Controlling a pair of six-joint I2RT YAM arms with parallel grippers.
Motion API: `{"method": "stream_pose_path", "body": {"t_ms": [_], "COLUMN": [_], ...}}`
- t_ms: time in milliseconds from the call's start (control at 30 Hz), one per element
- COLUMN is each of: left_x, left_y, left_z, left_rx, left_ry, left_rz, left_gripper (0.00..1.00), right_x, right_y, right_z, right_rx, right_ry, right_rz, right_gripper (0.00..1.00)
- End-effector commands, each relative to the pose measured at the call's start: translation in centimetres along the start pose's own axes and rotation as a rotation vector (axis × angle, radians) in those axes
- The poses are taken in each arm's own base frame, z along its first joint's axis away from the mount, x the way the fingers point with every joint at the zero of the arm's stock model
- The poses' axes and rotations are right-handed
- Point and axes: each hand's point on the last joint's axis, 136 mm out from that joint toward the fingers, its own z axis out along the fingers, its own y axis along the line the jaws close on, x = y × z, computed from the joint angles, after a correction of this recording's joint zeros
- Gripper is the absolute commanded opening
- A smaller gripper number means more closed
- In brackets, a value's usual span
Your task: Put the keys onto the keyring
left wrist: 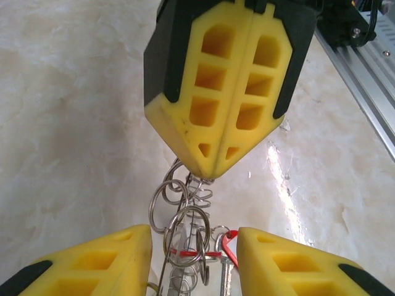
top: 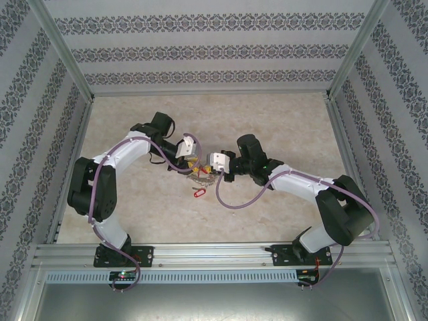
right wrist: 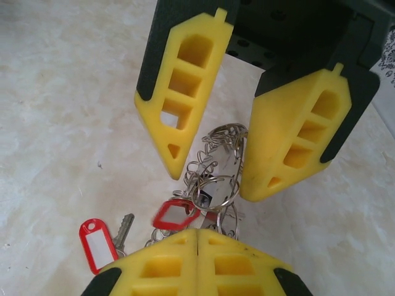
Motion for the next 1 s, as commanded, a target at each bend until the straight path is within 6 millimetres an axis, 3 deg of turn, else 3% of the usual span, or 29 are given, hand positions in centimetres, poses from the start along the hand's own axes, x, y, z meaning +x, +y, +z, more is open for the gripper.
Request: {"method": "stream_pose_path", "body": {"t_ms": [0, 167, 500, 667, 967], "left_x": [0.4, 0.9, 0.8, 0.5, -0.8], "left_y": [-0.6, 0.0, -0.3, -0.4, -0.8], "left_z": [0.3, 0.4, 0.2, 0.0, -0.9], "left_rx": [0.000, -0.022, -0.035, -0.059, -0.087], "left_ry": [0.038, 0.067, 0.062, 0.055, 0.038], "left_rz": [-0.004, -0.002, 0.000, -0.014, -0.001], "left_gripper": [0.40, 0.38, 0.00, 0.00, 0.00], "right_x": [-1.3, -1.1, -0.3, -0.5, -1.6], "right_y": [-0.3, -0.2, -0.5, -0.8, -1.2], "right_z": [-0.7, -0.7, -0.9, -1.5, -3.7], "right_rx": [-0.010, -0.013, 0.035, 0.070, 0.134], "right_ry": [-0.037, -0.028, 0.021, 0.033, 0.032], "right_rz": [-0.031, -0.044, -0.102, -0.128, -0.175], "right_gripper": [0.00, 0.00, 0.00, 0.00, 0.25]}}
